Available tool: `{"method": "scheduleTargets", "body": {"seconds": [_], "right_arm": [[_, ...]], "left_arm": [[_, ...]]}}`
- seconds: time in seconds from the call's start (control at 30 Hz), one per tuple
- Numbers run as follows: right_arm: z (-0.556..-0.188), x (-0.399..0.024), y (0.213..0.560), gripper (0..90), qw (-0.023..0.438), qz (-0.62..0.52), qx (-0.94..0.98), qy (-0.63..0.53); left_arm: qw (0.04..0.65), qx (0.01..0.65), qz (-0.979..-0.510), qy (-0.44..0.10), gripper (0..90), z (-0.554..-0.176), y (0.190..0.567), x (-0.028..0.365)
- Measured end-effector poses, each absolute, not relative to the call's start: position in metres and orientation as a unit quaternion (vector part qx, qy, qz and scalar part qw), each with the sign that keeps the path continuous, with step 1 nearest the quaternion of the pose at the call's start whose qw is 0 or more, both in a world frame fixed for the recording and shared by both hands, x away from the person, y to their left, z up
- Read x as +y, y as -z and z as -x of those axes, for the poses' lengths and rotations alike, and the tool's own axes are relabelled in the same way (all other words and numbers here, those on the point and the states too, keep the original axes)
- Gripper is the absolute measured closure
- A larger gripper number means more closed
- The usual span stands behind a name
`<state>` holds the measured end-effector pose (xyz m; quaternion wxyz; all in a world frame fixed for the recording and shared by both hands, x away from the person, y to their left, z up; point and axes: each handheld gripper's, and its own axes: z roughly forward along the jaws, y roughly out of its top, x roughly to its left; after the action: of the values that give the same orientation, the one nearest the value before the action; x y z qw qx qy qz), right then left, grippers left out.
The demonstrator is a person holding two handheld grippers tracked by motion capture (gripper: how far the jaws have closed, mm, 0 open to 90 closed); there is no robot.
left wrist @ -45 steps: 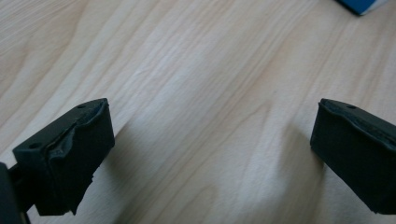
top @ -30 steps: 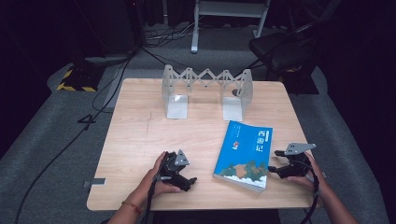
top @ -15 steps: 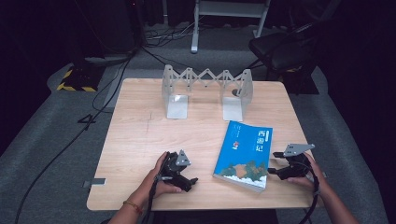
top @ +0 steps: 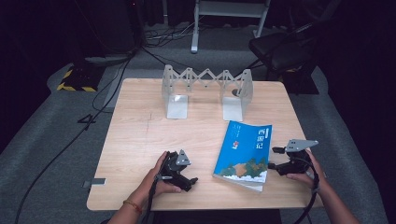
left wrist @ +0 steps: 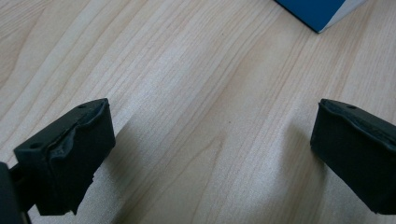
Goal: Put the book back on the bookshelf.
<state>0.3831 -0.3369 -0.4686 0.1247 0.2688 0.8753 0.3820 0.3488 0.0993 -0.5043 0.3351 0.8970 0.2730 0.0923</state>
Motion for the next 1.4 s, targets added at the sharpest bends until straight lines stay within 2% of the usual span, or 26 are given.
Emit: {"method": "scheduleTargets", "body": {"seconds": [0.13,0.17,0.2,0.23,0.3,0.33,0.37,0.4,0.5,0.57,0.6,0.73,0.87,1.03,1.17,1.23,1.27,1.3,1.37,1.4], "right_arm": [[-0.382,-0.335,0.469,27.4,0.124,-0.266,0.877,-0.380],[-0.382,-0.335,0.469,28.1,0.125,-0.266,0.877,-0.381],[-0.381,-0.335,0.469,31.3,0.130,-0.264,0.876,-0.383],[-0.378,-0.334,0.467,33.8,0.128,-0.258,0.875,-0.390],[-0.375,-0.332,0.464,33.8,0.133,-0.253,0.875,-0.391],[-0.375,-0.331,0.463,33.7,0.135,-0.253,0.875,-0.390],[-0.374,-0.329,0.463,33.8,0.132,-0.251,0.875,-0.391],[-0.374,-0.327,0.462,33.7,0.132,-0.250,0.875,-0.393],[-0.370,-0.322,0.459,32.0,0.134,-0.245,0.876,-0.393],[-0.369,-0.320,0.457,32.0,0.139,-0.249,0.875,-0.392],[-0.369,-0.320,0.457,32.0,0.139,-0.249,0.875,-0.392],[-0.368,-0.315,0.451,32.0,0.144,-0.254,0.870,-0.398],[-0.369,-0.313,0.449,32.0,0.142,-0.262,0.864,-0.405],[-0.370,-0.309,0.446,32.0,0.147,-0.264,0.862,-0.408],[-0.371,-0.307,0.446,31.9,0.144,-0.268,0.857,-0.415],[-0.371,-0.306,0.446,31.9,0.145,-0.268,0.856,-0.418],[-0.371,-0.305,0.446,31.8,0.147,-0.268,0.855,-0.420],[-0.371,-0.305,0.446,31.8,0.147,-0.268,0.855,-0.420],[-0.372,-0.305,0.446,30.6,0.147,-0.268,0.855,-0.420],[-0.372,-0.306,0.447,30.4,0.146,-0.271,0.853,-0.422]], "left_arm": [[0.322,0.267,-0.904,-0.088,1.1,-0.347,0.501,0.100],[0.321,0.249,-0.909,-0.097,6.2,-0.345,0.495,0.100],[0.348,0.229,-0.904,-0.101,20.1,-0.341,0.487,0.102],[0.367,0.228,-0.897,-0.095,29.8,-0.340,0.481,0.104],[0.387,0.247,-0.883,-0.095,13.7,-0.341,0.471,0.101],[0.391,0.245,-0.883,-0.087,14.2,-0.341,0.467,0.098],[0.399,0.234,-0.883,-0.082,18.6,-0.340,0.463,0.091],[0.400,0.228,-0.884,-0.080,15.9,-0.338,0.462,0.084],[0.405,0.202,-0.889,-0.074,16.2,-0.334,0.460,0.065],[0.410,0.174,-0.893,-0.062,16.2,-0.331,0.460,0.038],[0.410,0.174,-0.893,-0.062,16.3,-0.331,0.460,0.038],[0.405,0.154,-0.899,-0.063,17.3,-0.331,0.465,-0.003],[0.396,0.135,-0.906,-0.064,23.3,-0.328,0.471,-0.025],[0.407,0.148,-0.896,-0.094,22.9,-0.324,0.474,-0.049],[0.411,0.161,-0.889,-0.123,25.2,-0.321,0.476,-0.061],[0.408,0.173,-0.882,-0.161,27.7,-0.318,0.478,-0.070],[0.408,0.173,-0.882,-0.161,32.2,-0.318,0.478,-0.070],[0.408,0.180,-0.878,-0.175,32.2,-0.318,0.478,-0.071],[0.413,0.191,-0.872,-0.181,47.6,-0.320,0.477,-0.069],[0.416,0.186,-0.872,-0.180,49.8,-0.321,0.476,-0.067]]}}
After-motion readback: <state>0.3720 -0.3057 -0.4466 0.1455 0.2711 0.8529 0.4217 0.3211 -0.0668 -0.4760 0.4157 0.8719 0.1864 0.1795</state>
